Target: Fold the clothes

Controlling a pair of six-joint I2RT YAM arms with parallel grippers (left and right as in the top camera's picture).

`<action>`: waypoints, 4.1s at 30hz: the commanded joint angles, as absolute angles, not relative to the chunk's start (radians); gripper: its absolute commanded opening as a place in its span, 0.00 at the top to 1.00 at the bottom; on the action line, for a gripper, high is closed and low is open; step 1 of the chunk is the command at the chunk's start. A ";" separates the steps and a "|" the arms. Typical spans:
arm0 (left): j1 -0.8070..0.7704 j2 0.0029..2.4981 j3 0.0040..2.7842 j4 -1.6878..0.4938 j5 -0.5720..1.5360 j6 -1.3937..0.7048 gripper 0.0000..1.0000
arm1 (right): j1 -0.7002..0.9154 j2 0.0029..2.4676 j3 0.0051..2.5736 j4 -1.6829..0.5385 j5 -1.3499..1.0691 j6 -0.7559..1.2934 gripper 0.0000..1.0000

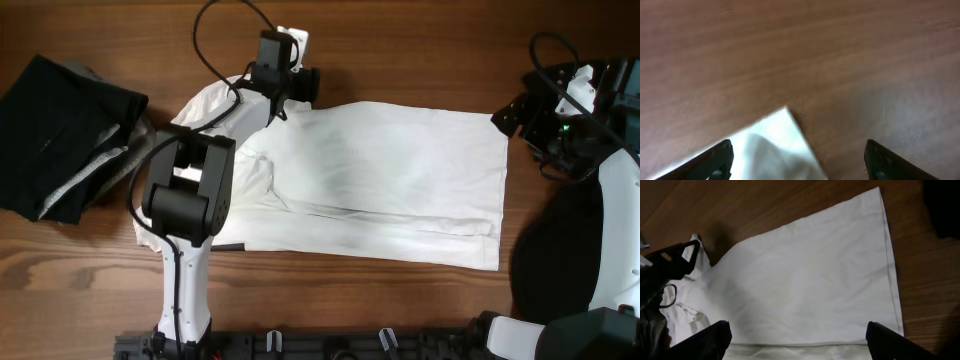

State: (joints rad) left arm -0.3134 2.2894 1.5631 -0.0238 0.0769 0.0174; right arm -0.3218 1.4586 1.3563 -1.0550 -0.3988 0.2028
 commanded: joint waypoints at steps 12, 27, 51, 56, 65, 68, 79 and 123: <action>-0.305 2.387 1.558 -0.044 -0.078 0.022 0.96 | -0.318 1.470 1.366 -1.068 -0.384 0.183 0.09; -0.264 1.964 1.558 -0.248 -0.207 0.022 0.96 | -0.317 1.470 1.366 -1.007 -0.381 0.121 0.09; -0.255 1.811 1.558 -0.617 -0.267 -0.057 0.96 | -0.318 1.867 1.366 -0.627 -0.273 0.161 0.12; -0.255 1.798 1.558 -0.694 -0.268 -0.109 0.96 | -0.318 1.973 1.366 -0.559 -0.262 0.203 0.15; -0.244 1.787 1.558 -0.728 -0.279 -0.145 0.96 | -0.317 2.083 1.366 -0.513 -0.261 0.209 0.20; -0.244 1.782 1.558 -0.725 -0.282 -0.148 0.96 | -0.317 2.085 1.366 -0.514 -0.262 0.210 0.37; -0.243 1.775 1.558 -0.733 -0.307 -0.166 0.96 | -0.323 2.059 1.374 -0.546 -0.247 0.210 0.96; -0.088 1.580 1.510 -1.466 -0.329 -0.350 0.96 | -0.325 1.698 1.285 -1.350 0.097 0.385 0.96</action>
State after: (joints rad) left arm -0.0948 1.5822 1.5486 -1.4628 -0.3317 -0.3283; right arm -0.3225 1.7008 1.3209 -1.3460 0.0616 0.3958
